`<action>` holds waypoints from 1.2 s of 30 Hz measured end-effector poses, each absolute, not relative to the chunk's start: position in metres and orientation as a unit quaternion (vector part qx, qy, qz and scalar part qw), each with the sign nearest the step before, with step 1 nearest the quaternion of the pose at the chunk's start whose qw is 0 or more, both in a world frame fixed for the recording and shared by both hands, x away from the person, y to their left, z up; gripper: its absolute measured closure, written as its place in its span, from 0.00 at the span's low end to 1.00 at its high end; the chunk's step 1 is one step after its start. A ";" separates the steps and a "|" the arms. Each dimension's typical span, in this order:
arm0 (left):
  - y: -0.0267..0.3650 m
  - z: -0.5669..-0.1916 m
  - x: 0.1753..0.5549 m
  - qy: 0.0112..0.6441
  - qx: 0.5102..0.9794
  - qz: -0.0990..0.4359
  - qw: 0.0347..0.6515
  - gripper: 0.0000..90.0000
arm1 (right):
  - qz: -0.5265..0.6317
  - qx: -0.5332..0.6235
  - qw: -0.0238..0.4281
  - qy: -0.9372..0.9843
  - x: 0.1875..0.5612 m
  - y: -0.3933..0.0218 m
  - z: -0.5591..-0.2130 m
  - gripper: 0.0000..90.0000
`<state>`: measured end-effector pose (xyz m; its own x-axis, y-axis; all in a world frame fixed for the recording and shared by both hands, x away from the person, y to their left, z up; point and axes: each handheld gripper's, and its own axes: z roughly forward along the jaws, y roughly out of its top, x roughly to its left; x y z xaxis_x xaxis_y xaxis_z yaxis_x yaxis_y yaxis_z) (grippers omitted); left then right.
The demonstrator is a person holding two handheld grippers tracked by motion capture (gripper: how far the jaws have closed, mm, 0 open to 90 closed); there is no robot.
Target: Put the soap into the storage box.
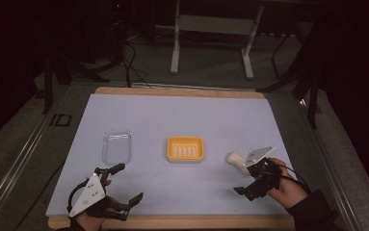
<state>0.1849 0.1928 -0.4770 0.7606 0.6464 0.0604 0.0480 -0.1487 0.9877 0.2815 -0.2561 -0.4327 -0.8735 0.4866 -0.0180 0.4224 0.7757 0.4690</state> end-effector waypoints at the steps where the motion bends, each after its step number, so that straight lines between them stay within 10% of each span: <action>1: 0.193 -0.477 0.185 0.242 0.717 0.247 0.606 0.01 | 0.228 0.245 0.062 0.940 0.282 -0.256 -0.432 0.11; 36: 0.192 -0.477 0.185 0.244 0.721 0.231 0.606 0.01 | 0.039 0.236 0.006 0.971 0.324 -0.226 -0.438 0.15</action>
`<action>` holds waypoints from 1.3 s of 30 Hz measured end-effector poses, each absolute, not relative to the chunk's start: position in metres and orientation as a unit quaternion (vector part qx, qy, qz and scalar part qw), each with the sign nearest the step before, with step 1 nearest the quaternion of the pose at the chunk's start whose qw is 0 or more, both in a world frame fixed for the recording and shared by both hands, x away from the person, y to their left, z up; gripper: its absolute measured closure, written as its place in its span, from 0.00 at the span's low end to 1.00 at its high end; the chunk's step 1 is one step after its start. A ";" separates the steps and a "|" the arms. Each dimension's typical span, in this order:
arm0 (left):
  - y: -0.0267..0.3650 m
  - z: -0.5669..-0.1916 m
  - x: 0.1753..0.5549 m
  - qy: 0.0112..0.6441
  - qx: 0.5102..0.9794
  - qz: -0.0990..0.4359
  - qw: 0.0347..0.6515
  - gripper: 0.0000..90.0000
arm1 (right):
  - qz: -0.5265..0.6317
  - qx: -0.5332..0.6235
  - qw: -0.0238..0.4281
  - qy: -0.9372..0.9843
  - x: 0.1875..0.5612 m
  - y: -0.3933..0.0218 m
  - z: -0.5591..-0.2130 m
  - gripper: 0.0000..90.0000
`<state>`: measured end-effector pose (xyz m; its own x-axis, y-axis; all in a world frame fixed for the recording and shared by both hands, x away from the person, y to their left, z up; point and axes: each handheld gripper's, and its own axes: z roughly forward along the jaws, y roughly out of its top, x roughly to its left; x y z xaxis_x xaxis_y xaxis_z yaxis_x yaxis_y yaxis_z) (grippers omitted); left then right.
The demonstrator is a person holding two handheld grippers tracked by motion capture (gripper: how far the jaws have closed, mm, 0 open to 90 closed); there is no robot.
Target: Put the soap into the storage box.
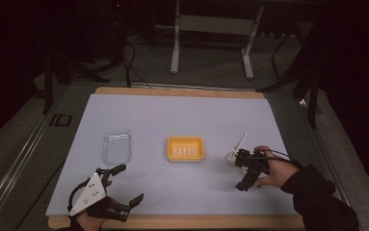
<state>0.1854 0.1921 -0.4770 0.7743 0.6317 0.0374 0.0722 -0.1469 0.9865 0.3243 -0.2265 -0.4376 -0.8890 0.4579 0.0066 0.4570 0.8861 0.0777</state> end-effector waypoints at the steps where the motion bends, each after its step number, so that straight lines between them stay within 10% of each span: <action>1: 0.192 -0.477 0.185 0.244 0.721 0.231 0.606 0.01 | 0.041 0.235 0.011 0.971 0.327 -0.227 -0.436 0.15; 39: 0.191 -0.478 0.186 0.244 0.725 0.230 0.602 0.01 | 0.105 0.276 0.032 0.955 0.383 -0.254 -0.468 0.25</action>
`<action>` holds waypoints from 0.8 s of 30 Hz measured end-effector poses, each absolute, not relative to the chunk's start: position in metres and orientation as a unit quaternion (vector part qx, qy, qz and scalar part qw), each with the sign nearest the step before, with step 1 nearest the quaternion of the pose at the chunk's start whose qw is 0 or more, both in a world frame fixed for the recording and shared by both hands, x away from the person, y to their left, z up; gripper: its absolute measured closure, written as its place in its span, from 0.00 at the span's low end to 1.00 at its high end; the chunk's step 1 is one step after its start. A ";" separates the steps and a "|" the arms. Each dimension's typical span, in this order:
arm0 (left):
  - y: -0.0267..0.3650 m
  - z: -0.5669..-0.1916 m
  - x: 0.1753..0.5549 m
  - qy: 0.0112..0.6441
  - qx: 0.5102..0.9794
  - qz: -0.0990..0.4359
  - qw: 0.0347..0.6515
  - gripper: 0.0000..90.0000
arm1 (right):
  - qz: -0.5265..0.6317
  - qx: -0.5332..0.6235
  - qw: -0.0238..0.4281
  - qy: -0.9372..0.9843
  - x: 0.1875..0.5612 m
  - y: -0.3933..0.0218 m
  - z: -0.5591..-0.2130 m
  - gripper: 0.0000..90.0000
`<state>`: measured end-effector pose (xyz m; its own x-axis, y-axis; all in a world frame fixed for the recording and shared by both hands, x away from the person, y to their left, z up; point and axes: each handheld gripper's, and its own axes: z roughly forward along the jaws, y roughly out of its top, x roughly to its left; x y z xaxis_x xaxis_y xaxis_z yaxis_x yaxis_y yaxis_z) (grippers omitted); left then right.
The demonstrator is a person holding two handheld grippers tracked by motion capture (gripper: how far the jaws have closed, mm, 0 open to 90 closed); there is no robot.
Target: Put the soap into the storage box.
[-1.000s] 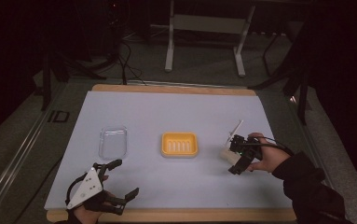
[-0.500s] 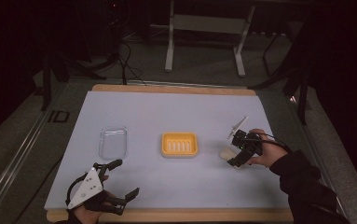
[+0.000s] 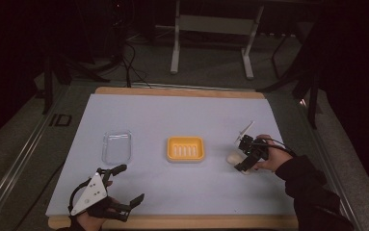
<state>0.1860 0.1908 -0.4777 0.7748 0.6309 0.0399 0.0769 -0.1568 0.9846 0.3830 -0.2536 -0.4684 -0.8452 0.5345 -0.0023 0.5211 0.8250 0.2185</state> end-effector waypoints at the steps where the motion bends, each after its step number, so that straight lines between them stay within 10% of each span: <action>1: 0.191 -0.478 0.186 0.244 0.725 0.230 0.602 0.01 | 0.102 0.279 0.032 0.954 0.384 -0.254 -0.470 0.25; 24: 0.190 -0.478 0.187 0.244 0.729 0.228 0.598 0.01 | 0.062 0.290 0.021 0.955 0.397 -0.249 -0.499 0.42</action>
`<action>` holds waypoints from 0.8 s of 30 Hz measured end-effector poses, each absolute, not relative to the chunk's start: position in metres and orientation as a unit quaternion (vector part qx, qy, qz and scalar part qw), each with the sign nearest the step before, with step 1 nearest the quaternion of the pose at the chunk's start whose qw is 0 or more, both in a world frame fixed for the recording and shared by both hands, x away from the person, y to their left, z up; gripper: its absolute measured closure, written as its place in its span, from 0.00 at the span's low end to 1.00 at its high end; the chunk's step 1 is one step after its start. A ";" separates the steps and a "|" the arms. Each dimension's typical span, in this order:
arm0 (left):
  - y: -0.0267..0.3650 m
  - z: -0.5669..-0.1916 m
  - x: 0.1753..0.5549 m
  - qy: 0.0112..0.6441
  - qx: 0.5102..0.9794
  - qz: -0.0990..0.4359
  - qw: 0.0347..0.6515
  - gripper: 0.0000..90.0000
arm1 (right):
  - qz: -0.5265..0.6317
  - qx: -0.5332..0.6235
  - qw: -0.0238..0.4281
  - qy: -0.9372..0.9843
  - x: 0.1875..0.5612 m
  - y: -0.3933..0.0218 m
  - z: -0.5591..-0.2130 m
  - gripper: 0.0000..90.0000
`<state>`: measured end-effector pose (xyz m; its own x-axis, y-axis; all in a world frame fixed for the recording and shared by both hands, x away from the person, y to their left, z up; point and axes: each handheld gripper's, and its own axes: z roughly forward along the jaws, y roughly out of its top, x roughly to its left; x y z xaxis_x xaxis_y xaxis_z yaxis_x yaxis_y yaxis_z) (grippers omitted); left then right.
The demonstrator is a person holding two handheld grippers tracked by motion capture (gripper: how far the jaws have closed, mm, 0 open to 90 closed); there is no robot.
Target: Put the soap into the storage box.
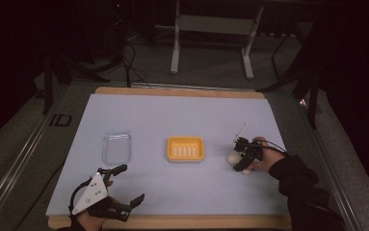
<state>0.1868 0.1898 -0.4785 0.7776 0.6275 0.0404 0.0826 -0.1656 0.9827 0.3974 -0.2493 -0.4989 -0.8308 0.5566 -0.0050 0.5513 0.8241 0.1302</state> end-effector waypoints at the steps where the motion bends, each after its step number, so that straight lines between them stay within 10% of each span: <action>1: 0.190 -0.478 0.187 0.244 0.729 0.227 0.598 0.01 | 0.059 0.289 0.021 0.955 0.398 -0.249 -0.499 0.43; 24: 0.191 -0.479 0.187 0.244 0.728 0.229 0.598 0.01 | 0.035 0.256 0.029 0.966 0.395 -0.242 -0.485 0.56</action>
